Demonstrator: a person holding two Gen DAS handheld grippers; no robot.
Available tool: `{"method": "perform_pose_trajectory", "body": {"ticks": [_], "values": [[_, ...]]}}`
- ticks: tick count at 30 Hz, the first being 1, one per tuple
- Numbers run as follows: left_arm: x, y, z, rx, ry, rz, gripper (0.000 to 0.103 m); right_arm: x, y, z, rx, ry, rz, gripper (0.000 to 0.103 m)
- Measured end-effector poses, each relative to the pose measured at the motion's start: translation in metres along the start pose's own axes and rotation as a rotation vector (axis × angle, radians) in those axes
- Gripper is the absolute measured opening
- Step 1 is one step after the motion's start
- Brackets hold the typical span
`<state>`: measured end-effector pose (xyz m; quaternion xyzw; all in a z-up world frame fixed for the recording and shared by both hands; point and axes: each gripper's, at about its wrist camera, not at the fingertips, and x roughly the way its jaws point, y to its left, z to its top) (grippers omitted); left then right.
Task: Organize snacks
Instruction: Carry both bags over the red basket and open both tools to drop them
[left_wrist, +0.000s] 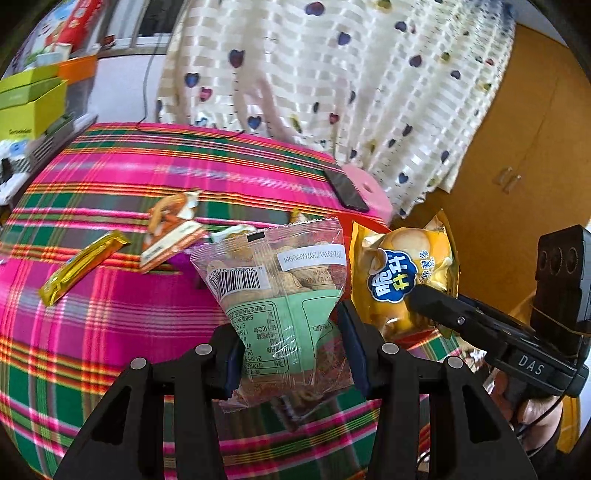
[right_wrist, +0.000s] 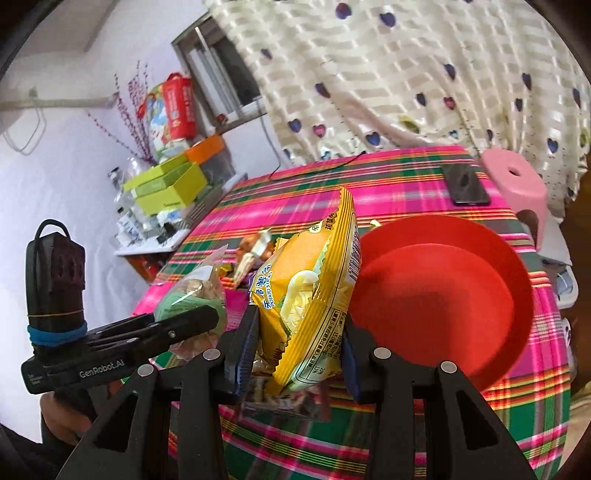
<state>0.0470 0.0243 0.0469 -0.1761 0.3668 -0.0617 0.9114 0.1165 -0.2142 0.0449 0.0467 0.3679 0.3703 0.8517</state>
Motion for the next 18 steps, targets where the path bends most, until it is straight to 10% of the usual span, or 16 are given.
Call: {"method": "perform_pose_trajectory", "body": {"ticks": [18], "values": [[0.053,-0.057,0.019,0.101,0.077,-0.056,0.048,-0.014,-0.067,-0.004,0.112,-0.016,-0.081,0.038]]}}
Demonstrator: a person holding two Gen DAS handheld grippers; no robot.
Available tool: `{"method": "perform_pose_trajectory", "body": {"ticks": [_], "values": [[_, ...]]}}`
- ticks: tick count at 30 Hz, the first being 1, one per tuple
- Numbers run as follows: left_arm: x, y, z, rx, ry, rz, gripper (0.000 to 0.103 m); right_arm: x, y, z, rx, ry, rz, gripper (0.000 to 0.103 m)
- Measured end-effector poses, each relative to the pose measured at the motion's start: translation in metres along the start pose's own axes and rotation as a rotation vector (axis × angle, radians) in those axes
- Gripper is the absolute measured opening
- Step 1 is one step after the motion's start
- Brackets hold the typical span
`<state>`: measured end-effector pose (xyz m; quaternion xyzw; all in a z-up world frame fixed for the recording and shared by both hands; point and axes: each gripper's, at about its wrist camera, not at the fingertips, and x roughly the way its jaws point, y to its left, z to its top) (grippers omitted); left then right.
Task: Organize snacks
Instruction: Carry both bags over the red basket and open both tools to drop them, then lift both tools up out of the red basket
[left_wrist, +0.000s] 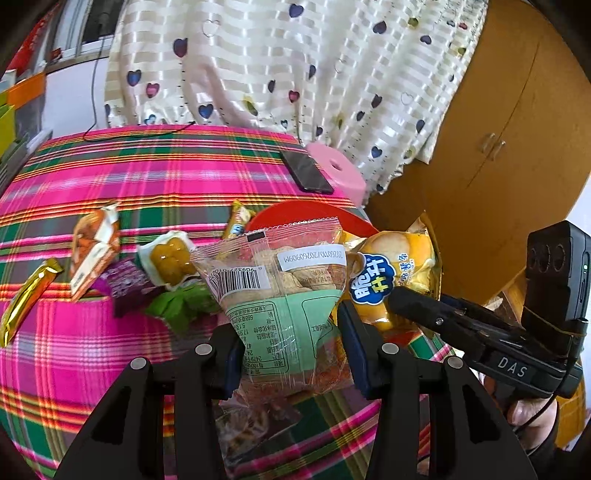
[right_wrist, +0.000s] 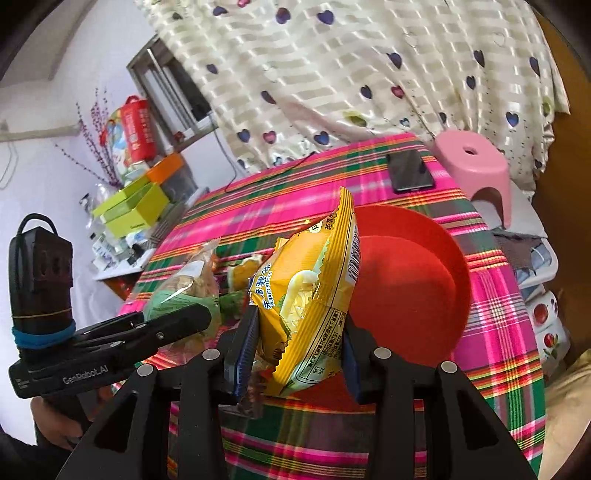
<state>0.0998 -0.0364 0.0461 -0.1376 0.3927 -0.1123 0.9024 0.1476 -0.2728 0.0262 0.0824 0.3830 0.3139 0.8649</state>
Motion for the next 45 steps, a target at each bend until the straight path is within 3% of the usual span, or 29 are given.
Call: {"method": "perform_pose_trajectory", "body": {"ticks": [11,21,30,45], "values": [[0.039,-0.009,0.008,0.029,0.079,-0.022,0.048,0.018,-0.022,0.004,0.02,0.052,-0.058,0.041],[0.046,-0.018,0.011,0.071,0.082,-0.021,0.051,0.014,-0.028,0.004,0.017,0.049,-0.103,0.045],[0.028,-0.023,0.023,0.078,-0.009,-0.07,0.054,-0.004,-0.023,0.007,0.001,0.013,-0.128,0.046],[-0.01,-0.01,0.005,0.043,-0.045,-0.03,0.054,-0.023,0.003,-0.002,-0.05,-0.032,-0.11,0.046]]}}
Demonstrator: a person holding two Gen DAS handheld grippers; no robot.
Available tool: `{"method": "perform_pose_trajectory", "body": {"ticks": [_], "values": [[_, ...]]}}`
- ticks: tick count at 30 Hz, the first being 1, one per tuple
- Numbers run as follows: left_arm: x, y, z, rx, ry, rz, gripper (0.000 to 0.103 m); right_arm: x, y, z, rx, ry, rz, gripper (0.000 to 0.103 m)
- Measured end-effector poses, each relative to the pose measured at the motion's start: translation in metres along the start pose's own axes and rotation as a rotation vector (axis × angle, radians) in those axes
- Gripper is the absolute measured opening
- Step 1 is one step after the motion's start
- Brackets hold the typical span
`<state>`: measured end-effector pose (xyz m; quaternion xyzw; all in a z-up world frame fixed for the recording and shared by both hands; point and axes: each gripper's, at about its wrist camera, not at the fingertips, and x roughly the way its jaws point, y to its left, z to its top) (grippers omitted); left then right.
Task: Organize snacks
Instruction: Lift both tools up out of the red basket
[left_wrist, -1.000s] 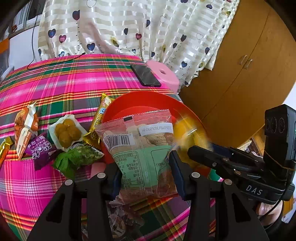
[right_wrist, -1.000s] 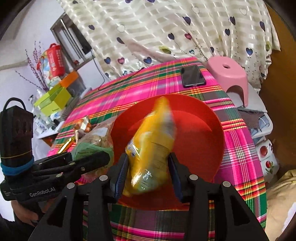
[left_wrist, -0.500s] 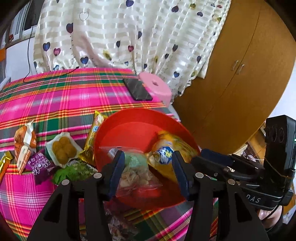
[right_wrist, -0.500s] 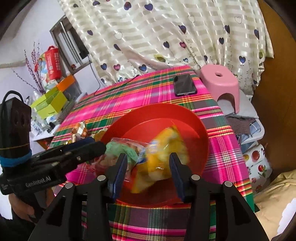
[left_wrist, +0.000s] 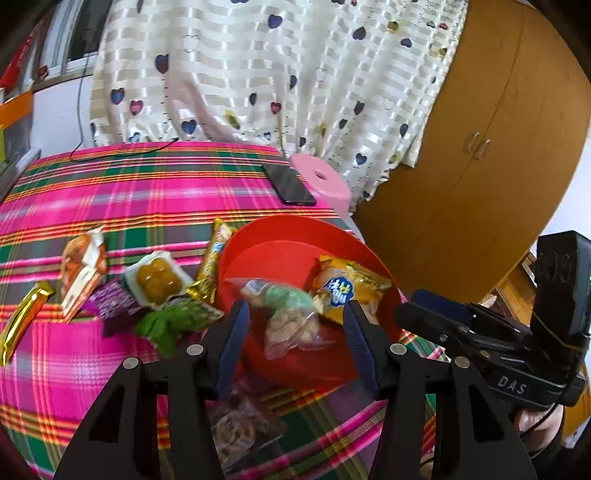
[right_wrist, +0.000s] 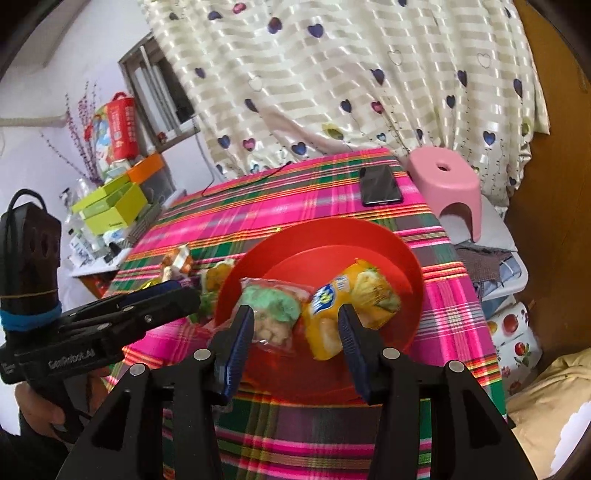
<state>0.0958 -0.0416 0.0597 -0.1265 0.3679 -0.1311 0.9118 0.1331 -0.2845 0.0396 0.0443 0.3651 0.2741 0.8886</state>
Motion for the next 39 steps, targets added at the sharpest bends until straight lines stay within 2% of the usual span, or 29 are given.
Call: {"method": "perform_pose_trajectory", "body": {"ticks": [16,32,39], "values": [[-0.032,0.011,-0.039,-0.029,-0.004,0.061,0.054,-0.016,0.044,-0.023,-0.099,-0.008,0.042,0.047],[-0.038,0.035,-0.065,-0.08,0.018,0.109,0.054,0.006,0.072,-0.046,-0.159,0.084,0.085,0.047],[-0.032,0.052,-0.076,-0.107,0.057,0.134,0.054,0.02,0.079,-0.052,-0.18,0.131,0.104,0.047]]}}
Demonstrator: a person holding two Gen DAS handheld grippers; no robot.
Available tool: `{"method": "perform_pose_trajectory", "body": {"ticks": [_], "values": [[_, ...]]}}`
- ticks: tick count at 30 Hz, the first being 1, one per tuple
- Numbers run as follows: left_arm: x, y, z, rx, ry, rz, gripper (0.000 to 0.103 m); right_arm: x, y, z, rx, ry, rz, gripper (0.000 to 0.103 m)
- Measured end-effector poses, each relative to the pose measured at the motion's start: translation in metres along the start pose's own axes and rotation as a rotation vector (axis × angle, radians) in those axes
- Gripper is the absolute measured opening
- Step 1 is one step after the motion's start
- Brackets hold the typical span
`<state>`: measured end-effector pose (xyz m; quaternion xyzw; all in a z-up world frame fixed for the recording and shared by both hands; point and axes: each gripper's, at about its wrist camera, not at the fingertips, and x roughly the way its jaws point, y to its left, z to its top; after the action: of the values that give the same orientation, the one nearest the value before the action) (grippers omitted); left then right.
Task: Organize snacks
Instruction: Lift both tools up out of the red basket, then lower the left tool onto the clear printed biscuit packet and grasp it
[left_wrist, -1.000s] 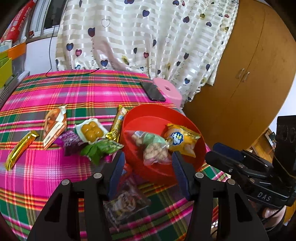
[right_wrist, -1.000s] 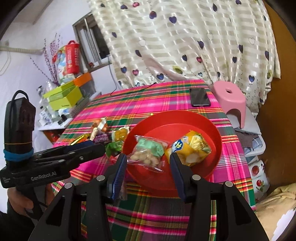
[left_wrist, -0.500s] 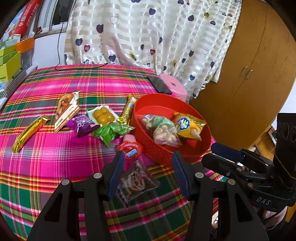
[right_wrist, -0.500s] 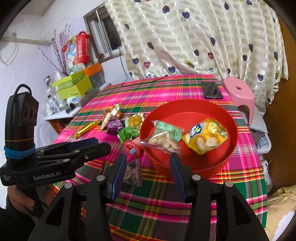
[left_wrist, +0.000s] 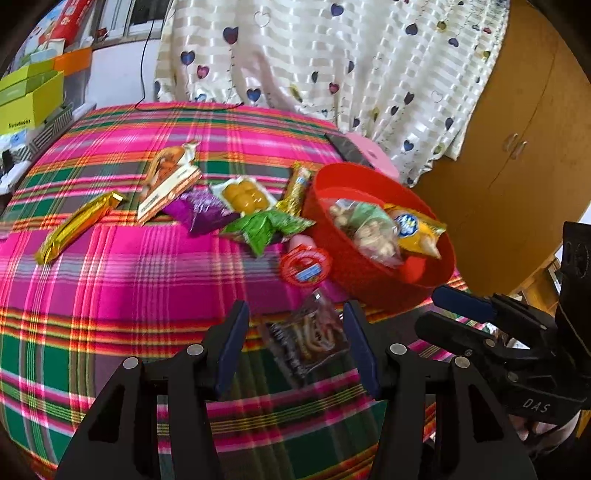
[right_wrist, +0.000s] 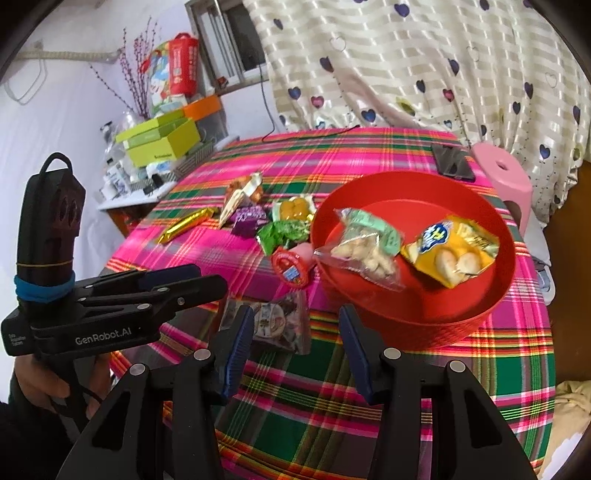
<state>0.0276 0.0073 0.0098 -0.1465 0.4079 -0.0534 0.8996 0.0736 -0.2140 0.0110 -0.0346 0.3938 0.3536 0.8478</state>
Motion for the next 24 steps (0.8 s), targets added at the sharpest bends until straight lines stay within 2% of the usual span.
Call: {"method": "perform_pose_trajectory", "body": {"ticks": [7,10,15,16,18,24], "values": [[0.019,0.006,-0.011,0.013,0.076,0.012,0.054,0.01,0.004,-0.004,-0.009,0.035,0.012,0.047],[0.023,0.003,-0.011,0.04,0.078,0.002,0.054,0.012,0.001,-0.006,-0.005,0.043,0.013,0.047],[0.022,-0.009,0.0,0.166,0.023,-0.005,0.054,0.011,-0.004,-0.007,0.012,0.044,0.005,0.047],[0.024,-0.013,0.002,0.204,0.02,-0.024,0.059,0.011,-0.005,-0.008,0.016,0.043,0.004,0.047],[0.031,-0.015,0.005,0.257,0.042,-0.055,0.065,0.01,-0.006,-0.008,0.023,0.041,0.004,0.047],[0.037,-0.021,-0.003,0.351,0.091,-0.108,0.065,0.006,-0.01,-0.01,0.035,0.035,-0.006,0.047]]}}
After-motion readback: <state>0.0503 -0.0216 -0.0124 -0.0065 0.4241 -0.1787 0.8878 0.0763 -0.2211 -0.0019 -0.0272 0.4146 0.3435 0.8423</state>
